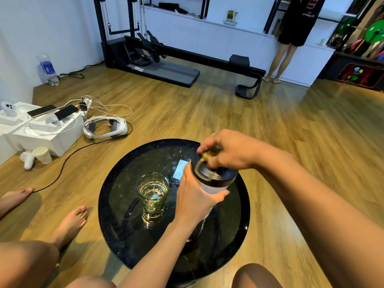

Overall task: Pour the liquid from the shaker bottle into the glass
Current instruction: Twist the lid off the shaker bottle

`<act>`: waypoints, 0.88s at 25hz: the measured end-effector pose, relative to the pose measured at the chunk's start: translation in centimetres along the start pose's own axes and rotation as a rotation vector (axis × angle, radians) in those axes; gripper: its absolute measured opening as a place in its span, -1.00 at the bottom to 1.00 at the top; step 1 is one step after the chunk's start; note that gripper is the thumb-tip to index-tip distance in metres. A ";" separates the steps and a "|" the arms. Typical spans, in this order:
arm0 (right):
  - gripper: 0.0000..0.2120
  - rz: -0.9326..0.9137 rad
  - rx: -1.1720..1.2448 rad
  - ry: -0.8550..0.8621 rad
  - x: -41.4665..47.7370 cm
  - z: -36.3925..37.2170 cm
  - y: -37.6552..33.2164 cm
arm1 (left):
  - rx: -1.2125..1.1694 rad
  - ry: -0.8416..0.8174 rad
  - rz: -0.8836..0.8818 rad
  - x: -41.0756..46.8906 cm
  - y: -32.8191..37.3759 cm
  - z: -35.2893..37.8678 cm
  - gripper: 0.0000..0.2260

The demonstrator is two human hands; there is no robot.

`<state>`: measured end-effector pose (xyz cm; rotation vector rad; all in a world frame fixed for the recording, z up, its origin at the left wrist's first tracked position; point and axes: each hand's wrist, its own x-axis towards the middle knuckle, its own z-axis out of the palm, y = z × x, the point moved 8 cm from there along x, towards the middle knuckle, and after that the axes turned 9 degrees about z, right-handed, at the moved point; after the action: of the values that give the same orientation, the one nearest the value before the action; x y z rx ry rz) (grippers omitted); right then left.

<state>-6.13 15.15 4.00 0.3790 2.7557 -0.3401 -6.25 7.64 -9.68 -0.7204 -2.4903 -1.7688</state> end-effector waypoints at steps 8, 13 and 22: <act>-0.30 0.426 -0.096 0.209 -0.6 -0.6 2.0 | -0.045 0.012 0.007 0.0 0.0 0.0 -0.11; -0.68 0.320 0.065 0.306 -0.7 -1.3 1.1 | -0.043 -0.001 0.023 -0.2 0.0 -0.1 -0.07; -0.66 0.302 1.059 0.576 -2.3 2.2 10.2 | 0.019 -0.094 0.027 -0.6 -0.9 0.1 -0.03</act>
<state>-0.33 23.53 0.89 1.2805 2.6767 -1.8374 -6.02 7.21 -10.71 -0.8508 -2.5393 -1.7399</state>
